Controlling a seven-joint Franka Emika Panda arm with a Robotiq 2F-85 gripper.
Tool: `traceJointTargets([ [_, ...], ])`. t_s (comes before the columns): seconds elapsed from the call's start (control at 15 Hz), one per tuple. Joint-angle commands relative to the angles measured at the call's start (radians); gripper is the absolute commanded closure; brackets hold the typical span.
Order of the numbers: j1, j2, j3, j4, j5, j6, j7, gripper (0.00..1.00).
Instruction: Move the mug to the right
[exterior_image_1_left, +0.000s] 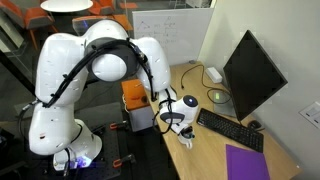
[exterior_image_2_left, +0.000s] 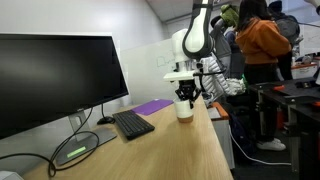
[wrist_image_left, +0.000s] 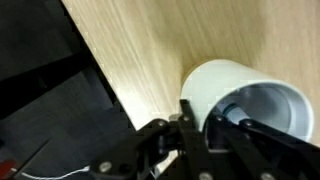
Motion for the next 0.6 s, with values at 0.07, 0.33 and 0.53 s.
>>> traceJointTargets([
  [0.07,0.021,-0.025,-0.016,-0.012,0.019,0.015,-0.033,0.46],
  [0.33,0.024,-0.09,-0.013,-0.032,0.01,-0.015,-0.056,0.16],
  [0.53,0.024,-0.171,-0.018,-0.047,-0.013,-0.091,-0.109,0.0],
])
